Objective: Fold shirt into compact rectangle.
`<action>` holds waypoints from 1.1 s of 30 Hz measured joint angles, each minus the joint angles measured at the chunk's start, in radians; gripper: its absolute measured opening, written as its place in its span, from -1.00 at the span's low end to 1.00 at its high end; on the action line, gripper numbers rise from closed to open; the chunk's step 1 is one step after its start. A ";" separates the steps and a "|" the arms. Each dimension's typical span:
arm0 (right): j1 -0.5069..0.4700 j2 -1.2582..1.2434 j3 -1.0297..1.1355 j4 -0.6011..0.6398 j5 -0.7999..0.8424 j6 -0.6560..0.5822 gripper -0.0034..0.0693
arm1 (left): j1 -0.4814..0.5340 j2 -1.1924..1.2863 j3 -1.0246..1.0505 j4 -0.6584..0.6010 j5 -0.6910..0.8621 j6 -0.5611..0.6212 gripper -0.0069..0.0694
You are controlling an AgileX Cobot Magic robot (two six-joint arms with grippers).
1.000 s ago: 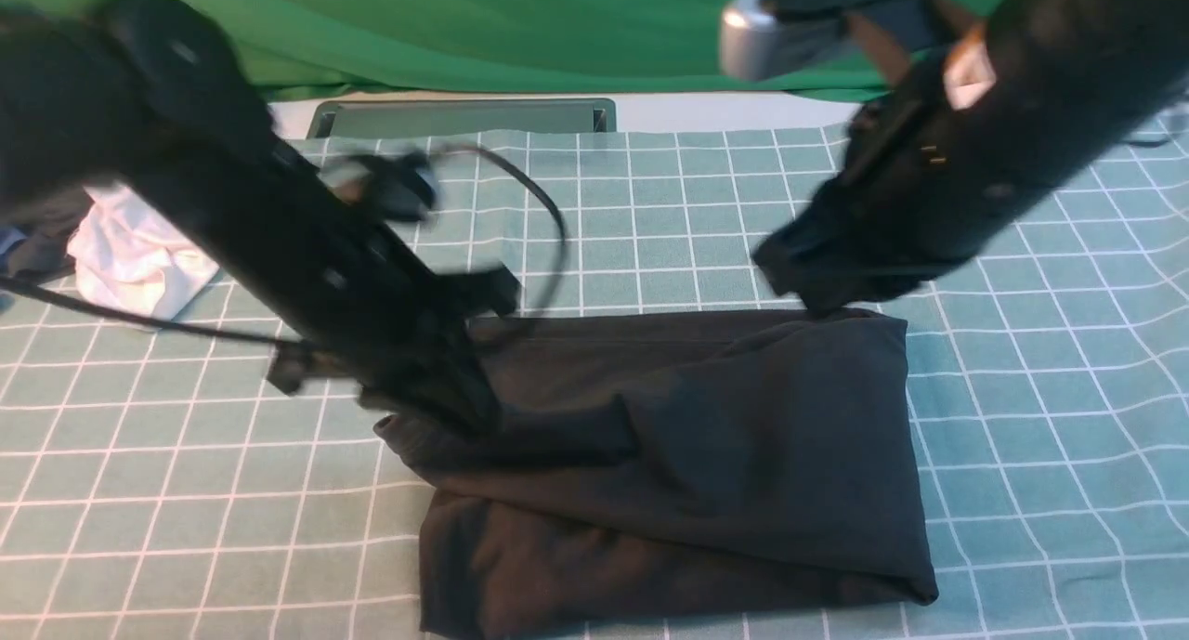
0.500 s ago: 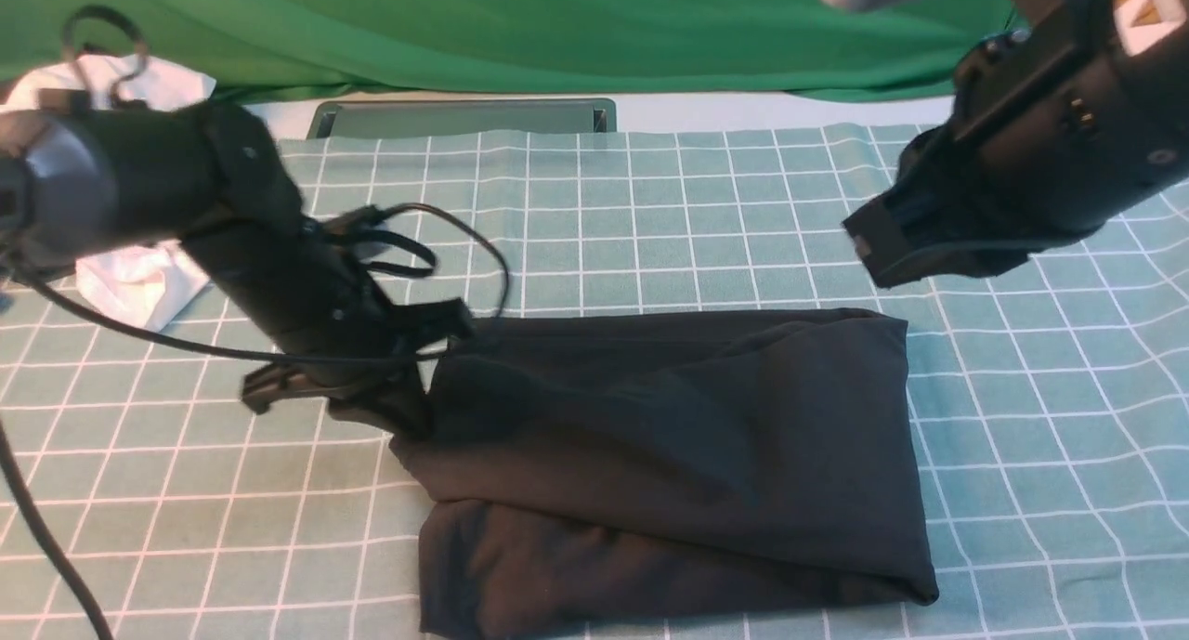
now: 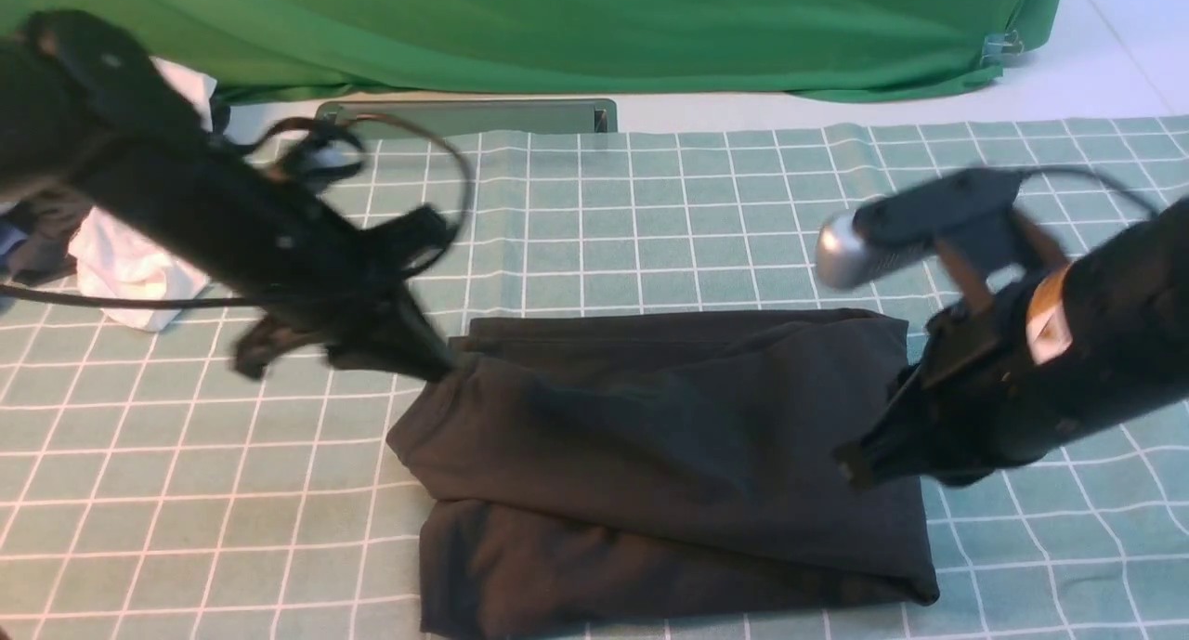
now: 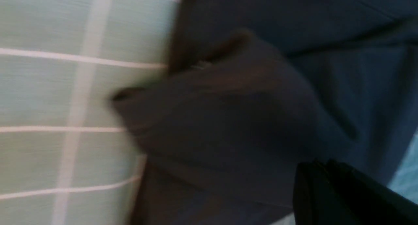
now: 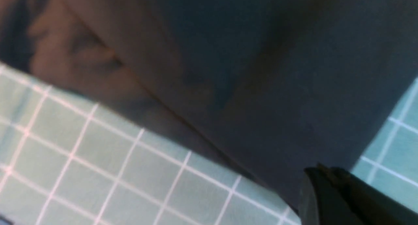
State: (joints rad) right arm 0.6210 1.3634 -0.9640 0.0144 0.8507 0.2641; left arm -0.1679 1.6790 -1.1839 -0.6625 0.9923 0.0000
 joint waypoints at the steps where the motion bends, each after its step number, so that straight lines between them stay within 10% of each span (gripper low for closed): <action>1: 0.000 0.016 0.020 0.000 -0.020 0.010 -0.82 | -0.040 0.010 0.000 -0.018 -0.029 0.005 -0.78; 7: 0.000 0.103 0.099 -0.001 -0.107 0.048 -0.82 | -0.175 0.098 0.000 -0.026 -0.206 0.008 -0.78; 20: 0.000 0.191 0.232 -0.133 -0.169 0.170 -0.84 | -0.101 0.123 -0.052 0.162 -0.143 -0.102 -0.78; 33: 0.000 -0.301 0.033 -0.254 0.217 0.050 -0.84 | 0.039 -0.170 -0.256 0.207 0.078 -0.126 -0.78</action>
State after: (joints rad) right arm 0.6210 1.0626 -0.9311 -0.2397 1.0679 0.3142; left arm -0.1293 1.5095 -1.4397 -0.4557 1.0705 -0.1258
